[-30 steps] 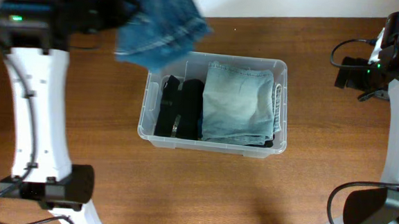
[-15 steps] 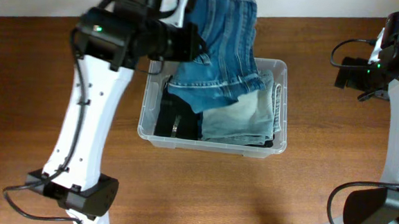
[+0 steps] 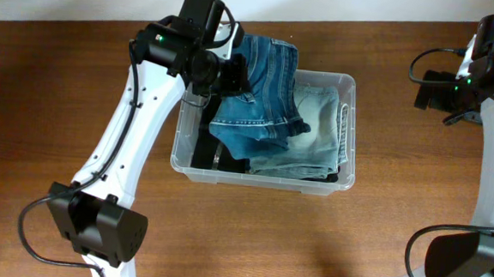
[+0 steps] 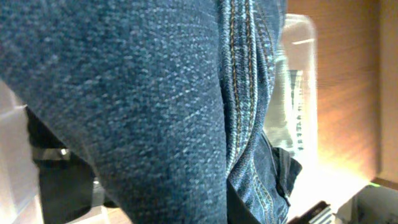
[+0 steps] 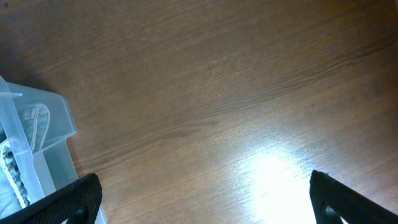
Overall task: Pack container
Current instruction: 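Lower the dark blue jeans into the container's left side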
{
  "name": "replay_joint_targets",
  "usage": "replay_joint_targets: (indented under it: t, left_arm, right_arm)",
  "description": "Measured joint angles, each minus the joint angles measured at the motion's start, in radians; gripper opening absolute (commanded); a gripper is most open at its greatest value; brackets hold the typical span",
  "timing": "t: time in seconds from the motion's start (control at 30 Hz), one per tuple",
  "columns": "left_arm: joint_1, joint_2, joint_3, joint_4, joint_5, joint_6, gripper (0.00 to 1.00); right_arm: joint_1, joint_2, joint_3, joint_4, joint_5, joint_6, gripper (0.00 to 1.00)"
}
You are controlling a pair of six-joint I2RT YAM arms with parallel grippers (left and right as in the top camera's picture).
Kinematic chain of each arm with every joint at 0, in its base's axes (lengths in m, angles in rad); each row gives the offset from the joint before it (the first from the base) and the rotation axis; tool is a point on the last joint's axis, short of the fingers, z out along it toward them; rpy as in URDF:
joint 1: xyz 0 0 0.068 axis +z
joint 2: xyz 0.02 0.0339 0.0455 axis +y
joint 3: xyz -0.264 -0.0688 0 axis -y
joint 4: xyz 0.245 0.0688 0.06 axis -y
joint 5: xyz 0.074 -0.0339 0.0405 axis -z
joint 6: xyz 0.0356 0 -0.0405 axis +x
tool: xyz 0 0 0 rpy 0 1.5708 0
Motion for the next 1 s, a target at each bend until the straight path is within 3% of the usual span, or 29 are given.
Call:
replay_joint_targets:
  t: [0.6,0.63,0.7,0.77,0.87,1.0]
  left_arm:
    - [0.002,0.0,-0.221,0.016,-0.292,0.0,0.02]
    - [0.002,0.0,-0.224,0.016,-0.297,0.003,0.12]
    - [0.0,0.0,-0.226,0.016,-0.311,0.019,0.57]
    - [-0.002,0.0,-0.226,0.01,-0.342,0.035,0.8]
    - [-0.002,0.0,-0.227,0.011,-0.405,0.071,0.94]
    - [-0.002,0.0,-0.209,-0.004,-0.497,0.108,0.95]
  right_arm:
    - [0.0,0.0,0.0,0.0,0.0,0.0,0.99]
    - [0.0,0.0,0.0,0.0,0.0,0.0,0.99]
    - [0.0,0.0,0.0,0.0,0.0,0.0,0.99]
    - [0.0,0.0,0.0,0.0,0.0,0.0,0.99]
    - [0.0,0.0,0.0,0.0,0.0,0.001,0.99]
    - [0.0,0.0,0.0,0.0,0.0,0.0,0.99]
